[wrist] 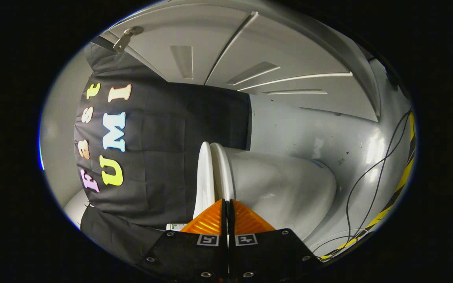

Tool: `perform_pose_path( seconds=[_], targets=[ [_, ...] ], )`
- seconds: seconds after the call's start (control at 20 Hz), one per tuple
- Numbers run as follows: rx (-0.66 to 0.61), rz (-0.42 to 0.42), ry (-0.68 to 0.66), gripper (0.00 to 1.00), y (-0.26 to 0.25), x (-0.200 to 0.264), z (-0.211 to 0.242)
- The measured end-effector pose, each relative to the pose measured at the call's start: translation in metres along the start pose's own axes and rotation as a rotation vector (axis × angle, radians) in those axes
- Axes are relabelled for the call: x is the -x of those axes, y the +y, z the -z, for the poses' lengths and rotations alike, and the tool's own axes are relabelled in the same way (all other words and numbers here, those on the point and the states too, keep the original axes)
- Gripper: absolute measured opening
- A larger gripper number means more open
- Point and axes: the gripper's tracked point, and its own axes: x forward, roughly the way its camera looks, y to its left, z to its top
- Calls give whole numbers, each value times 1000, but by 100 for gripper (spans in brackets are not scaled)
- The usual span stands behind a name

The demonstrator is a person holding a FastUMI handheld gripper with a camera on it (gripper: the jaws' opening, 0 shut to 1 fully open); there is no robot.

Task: Open the toilet lid.

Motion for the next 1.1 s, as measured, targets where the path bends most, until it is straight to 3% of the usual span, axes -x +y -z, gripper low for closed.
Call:
perform_pose_path(
  seconds=[0.55,1.1],
  targets=[
    [-59,17,29,0,7,-2,-3],
    [-49,-44,9,0,71,13,2]
  ],
)
